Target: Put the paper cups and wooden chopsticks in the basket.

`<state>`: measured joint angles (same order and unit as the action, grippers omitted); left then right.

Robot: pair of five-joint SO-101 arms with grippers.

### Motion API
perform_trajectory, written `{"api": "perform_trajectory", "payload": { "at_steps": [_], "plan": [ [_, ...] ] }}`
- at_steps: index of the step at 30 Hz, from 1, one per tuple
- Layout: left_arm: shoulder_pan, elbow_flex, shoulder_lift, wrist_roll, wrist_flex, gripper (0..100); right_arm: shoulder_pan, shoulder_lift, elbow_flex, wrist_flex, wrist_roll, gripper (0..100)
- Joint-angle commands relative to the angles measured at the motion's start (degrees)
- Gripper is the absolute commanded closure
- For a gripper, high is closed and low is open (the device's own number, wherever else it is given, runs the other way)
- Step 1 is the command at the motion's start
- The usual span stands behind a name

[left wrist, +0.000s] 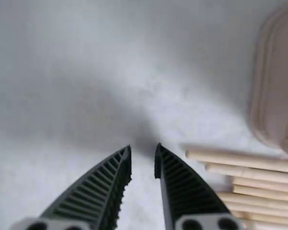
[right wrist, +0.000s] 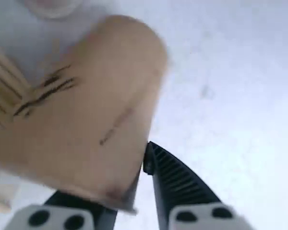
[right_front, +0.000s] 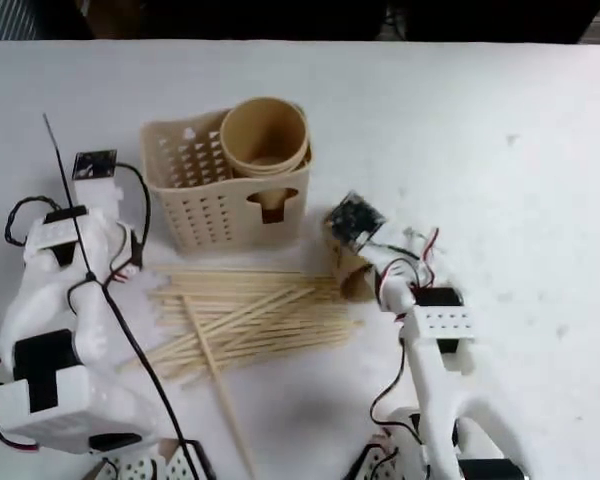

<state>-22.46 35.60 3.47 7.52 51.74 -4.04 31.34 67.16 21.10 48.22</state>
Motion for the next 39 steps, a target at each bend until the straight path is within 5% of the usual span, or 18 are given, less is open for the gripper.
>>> {"api": "perform_trajectory", "payload": {
  "at_steps": [1,10,15,25,31,39],
  "plan": [
    [0.7,-0.2,-0.4,0.4,-1.1,90,3.4,2.2,-2.2,1.5,-4.3,98.4],
    [0.7,-0.1,-0.4,0.4,-1.1,90,5.8,16.2,-25.6,40.7,-14.7,98.1],
    [0.7,-0.1,-0.4,0.4,-1.1,90,2.2,20.4,-39.3,51.4,-20.1,98.1],
    [0.7,-0.1,-0.4,0.4,-1.1,90,-11.4,14.5,-65.0,50.9,-39.2,98.1],
    [0.7,-0.1,-0.5,0.5,-1.1,90,-21.5,5.7,-67.8,46.3,-39.7,98.0],
    [0.7,-0.1,-0.5,0.7,-1.1,90,-21.9,-5.1,-67.9,44.1,-40.0,97.7]
  ]
}}
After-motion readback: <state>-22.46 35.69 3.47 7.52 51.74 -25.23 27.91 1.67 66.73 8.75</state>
